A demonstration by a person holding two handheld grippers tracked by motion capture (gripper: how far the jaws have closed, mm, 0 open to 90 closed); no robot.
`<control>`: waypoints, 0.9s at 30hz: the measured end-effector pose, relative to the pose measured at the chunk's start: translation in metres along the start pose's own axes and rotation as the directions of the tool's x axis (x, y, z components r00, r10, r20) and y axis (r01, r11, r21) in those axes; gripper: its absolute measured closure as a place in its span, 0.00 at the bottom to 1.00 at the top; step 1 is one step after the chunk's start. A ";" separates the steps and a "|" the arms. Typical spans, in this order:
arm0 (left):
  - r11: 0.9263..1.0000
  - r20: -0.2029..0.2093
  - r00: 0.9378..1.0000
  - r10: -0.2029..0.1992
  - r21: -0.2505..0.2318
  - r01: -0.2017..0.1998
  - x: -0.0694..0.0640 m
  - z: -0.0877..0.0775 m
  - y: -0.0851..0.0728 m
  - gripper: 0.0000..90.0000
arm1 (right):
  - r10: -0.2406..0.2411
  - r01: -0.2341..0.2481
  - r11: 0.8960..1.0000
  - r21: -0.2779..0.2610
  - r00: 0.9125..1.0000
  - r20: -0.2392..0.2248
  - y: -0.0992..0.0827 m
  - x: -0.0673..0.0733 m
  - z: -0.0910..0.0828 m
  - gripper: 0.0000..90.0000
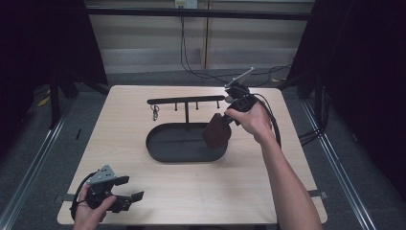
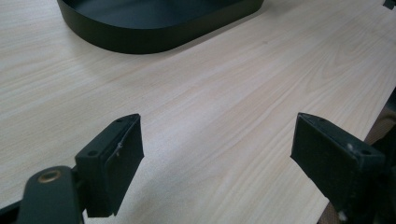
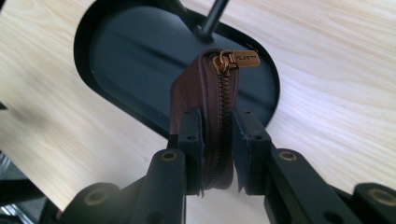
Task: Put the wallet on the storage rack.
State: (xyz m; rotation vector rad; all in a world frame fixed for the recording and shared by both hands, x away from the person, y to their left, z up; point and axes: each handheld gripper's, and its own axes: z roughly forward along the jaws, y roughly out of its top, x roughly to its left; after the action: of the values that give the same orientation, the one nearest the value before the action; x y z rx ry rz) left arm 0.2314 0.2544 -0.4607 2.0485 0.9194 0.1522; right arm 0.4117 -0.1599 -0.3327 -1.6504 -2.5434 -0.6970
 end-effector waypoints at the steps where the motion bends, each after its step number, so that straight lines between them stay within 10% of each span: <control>1: 1.000 -0.002 1.000 0.000 -0.003 0.000 0.000 -0.001 0.000 0.18 | 0.008 -0.008 1.000 0.004 1.000 -0.009 0.001 0.000 0.002 0.83; 15: 1.000 -0.019 1.000 -0.004 0.011 0.004 0.001 0.000 0.000 0.18 | 0.062 -0.065 0.993 -0.095 0.998 -0.027 -0.001 -0.009 0.030 0.83; 27: 1.000 -0.009 1.000 -0.010 0.011 0.010 0.002 0.000 0.000 0.18 | 0.114 -0.130 0.984 -0.120 0.984 -0.134 -0.012 -0.018 0.059 0.83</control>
State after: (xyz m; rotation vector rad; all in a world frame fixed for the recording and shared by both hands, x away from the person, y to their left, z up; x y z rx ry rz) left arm 0.2327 0.2557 -0.4617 2.0545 0.9373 0.1512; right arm 0.4218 -0.1571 -0.3953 -1.7216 -2.3332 -0.9393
